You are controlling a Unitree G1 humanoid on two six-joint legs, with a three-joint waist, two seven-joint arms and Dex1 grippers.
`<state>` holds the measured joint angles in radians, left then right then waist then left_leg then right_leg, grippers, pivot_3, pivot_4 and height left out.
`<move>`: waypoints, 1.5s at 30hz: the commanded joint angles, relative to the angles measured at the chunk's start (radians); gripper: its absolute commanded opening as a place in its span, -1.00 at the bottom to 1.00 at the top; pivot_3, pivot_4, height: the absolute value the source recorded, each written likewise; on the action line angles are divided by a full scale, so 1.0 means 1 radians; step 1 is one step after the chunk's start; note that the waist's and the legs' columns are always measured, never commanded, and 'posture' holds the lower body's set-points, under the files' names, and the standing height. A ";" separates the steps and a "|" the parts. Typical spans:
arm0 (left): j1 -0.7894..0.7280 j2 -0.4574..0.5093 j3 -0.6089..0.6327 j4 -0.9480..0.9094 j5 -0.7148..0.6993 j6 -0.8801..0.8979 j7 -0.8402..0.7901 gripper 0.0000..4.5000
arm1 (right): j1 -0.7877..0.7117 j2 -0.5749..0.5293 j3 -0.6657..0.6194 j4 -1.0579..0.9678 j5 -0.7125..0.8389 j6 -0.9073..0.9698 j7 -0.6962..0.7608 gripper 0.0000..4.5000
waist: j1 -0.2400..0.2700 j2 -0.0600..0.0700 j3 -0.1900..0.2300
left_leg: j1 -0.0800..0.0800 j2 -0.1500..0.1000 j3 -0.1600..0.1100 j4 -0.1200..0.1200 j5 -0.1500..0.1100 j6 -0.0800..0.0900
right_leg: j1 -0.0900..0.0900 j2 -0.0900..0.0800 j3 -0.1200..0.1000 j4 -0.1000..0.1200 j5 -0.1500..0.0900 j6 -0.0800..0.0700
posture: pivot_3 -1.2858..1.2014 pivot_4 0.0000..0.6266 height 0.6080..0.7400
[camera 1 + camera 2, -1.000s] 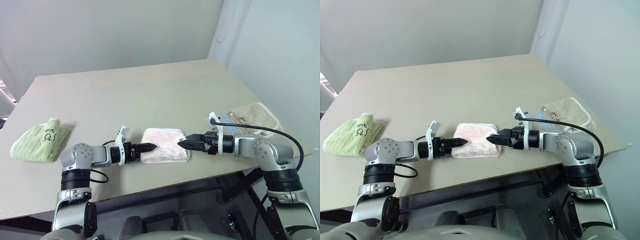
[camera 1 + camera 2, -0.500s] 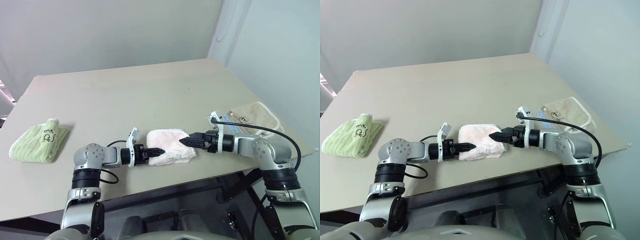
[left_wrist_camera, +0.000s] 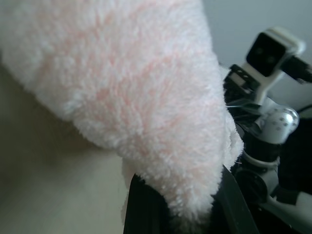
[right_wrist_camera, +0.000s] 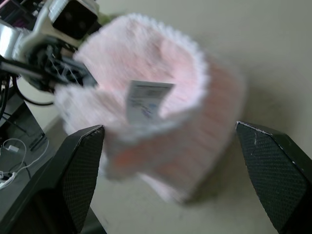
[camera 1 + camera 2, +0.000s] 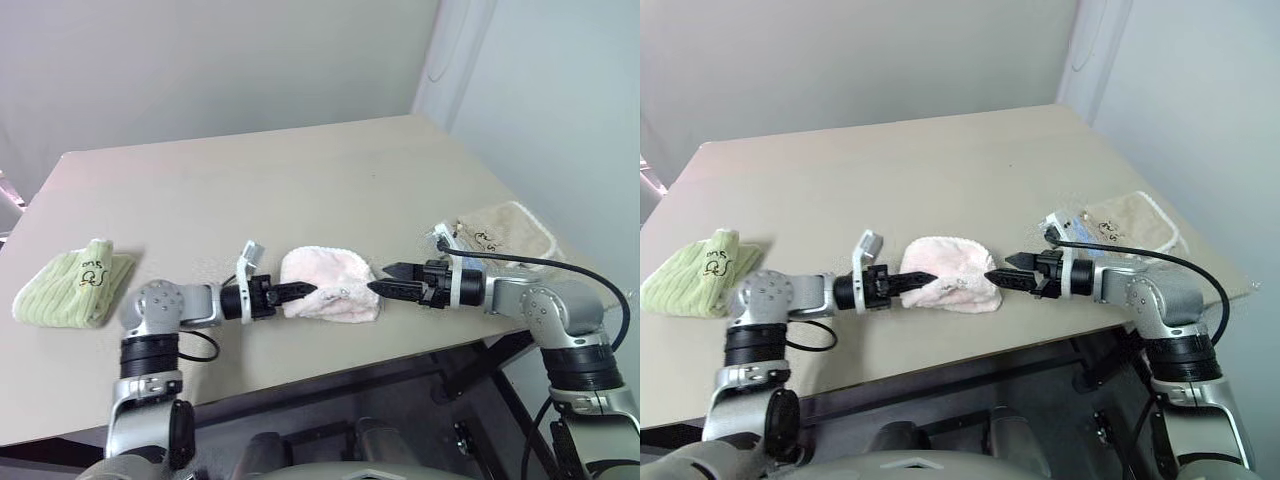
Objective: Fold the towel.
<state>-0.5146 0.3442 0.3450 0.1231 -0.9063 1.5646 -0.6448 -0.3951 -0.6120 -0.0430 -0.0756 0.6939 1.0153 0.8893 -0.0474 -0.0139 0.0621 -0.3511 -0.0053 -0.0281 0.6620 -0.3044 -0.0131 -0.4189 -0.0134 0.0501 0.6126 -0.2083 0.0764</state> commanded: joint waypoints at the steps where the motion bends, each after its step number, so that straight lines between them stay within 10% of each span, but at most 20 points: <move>1: -0.037 0.044 0.092 -0.033 -0.041 0.025 0.016 -1.00 | -0.037 0.015 -0.042 -0.002 0.028 -0.029 0.007 1.00 | 0.000 0.000 0.000 | -0.001 0.000 0.000 0.000 0.000 0.000 | -0.001 0.000 0.000 0.000 0.000 0.000 | 0.03 -1.00 1.00; 17: -0.277 0.256 0.451 0.044 0.077 -0.026 0.358 -1.00 | -0.110 0.092 0.038 0.105 -0.014 -0.081 0.033 1.00 | -0.007 -0.001 0.001 | -0.004 0.000 0.001 0.000 0.000 0.000 | -0.006 0.000 0.001 0.002 0.001 0.000 | 0.03 -1.00 1.00; 31: -0.002 0.396 0.893 -0.111 0.077 -0.044 0.421 -1.00 | -0.171 0.167 0.127 0.226 -0.091 -0.156 0.093 1.00 | -0.023 -0.002 0.001 | -0.005 0.001 -0.002 -0.001 0.001 -0.002 | -0.008 0.000 0.001 0.003 0.002 -0.002 | 0.03 -1.00 1.00; 45: 0.196 0.363 0.771 0.043 0.113 -0.414 0.297 -1.00 | -0.202 0.179 0.176 0.283 -0.178 -0.207 0.141 1.00 | -0.022 -0.006 -0.001 | -0.004 0.001 -0.001 0.000 0.002 -0.004 | -0.007 -0.002 0.000 0.004 0.004 -0.005 | 0.03 -1.00 1.00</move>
<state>-0.3084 0.6750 1.1486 0.1620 -0.8044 1.2192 -0.3192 -0.5696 -0.4283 0.1457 0.2138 0.5209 0.8293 1.0196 -0.0690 -0.0194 0.0609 -0.3554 -0.0045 -0.0294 0.6619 -0.3022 -0.0175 -0.4257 -0.0157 0.0499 0.6165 -0.2046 0.0711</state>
